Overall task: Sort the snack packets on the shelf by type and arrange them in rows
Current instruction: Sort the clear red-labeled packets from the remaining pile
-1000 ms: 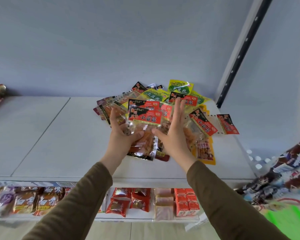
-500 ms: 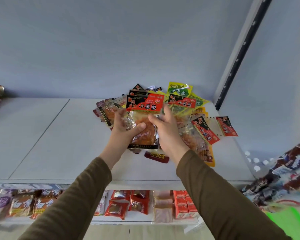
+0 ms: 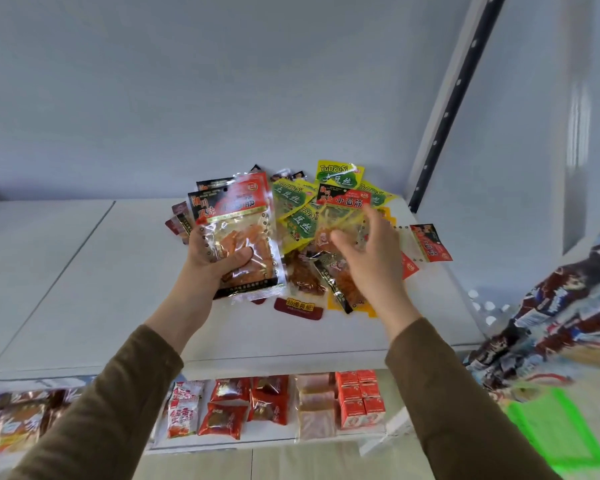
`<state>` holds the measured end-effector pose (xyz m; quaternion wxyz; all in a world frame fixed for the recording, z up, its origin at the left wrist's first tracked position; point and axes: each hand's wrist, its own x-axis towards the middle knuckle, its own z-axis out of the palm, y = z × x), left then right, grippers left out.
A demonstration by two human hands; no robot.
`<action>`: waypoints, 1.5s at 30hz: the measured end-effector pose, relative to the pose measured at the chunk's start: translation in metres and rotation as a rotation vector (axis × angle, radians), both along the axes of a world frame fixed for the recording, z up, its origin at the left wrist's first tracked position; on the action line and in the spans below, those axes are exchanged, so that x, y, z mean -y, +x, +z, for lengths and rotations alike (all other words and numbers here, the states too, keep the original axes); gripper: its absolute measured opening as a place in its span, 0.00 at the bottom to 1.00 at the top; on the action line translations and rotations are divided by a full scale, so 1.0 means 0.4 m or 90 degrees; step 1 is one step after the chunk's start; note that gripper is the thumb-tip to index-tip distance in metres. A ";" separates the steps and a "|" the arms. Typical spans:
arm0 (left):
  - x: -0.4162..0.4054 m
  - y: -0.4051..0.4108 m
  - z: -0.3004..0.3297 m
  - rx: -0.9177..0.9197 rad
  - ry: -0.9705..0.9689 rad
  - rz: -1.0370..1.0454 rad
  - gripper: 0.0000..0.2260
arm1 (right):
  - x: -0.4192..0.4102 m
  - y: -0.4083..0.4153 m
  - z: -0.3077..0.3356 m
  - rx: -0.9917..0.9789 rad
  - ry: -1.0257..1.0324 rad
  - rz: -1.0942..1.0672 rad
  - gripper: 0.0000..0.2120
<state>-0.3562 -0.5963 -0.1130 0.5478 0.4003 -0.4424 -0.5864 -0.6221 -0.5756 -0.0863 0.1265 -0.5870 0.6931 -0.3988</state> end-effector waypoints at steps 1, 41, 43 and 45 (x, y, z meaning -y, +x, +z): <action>-0.003 0.001 -0.004 0.003 0.008 0.004 0.35 | -0.008 -0.040 -0.008 -0.069 0.035 -0.054 0.46; 0.000 -0.031 -0.006 -0.011 0.057 0.046 0.34 | 0.159 -0.010 -0.022 0.086 0.024 -0.040 0.48; 0.001 -0.030 -0.009 -0.015 0.060 0.046 0.34 | 0.161 -0.012 -0.021 0.145 -0.006 -0.040 0.43; 0.003 -0.028 -0.011 -0.015 0.068 0.045 0.34 | 0.161 -0.024 -0.013 0.213 -0.036 -0.028 0.34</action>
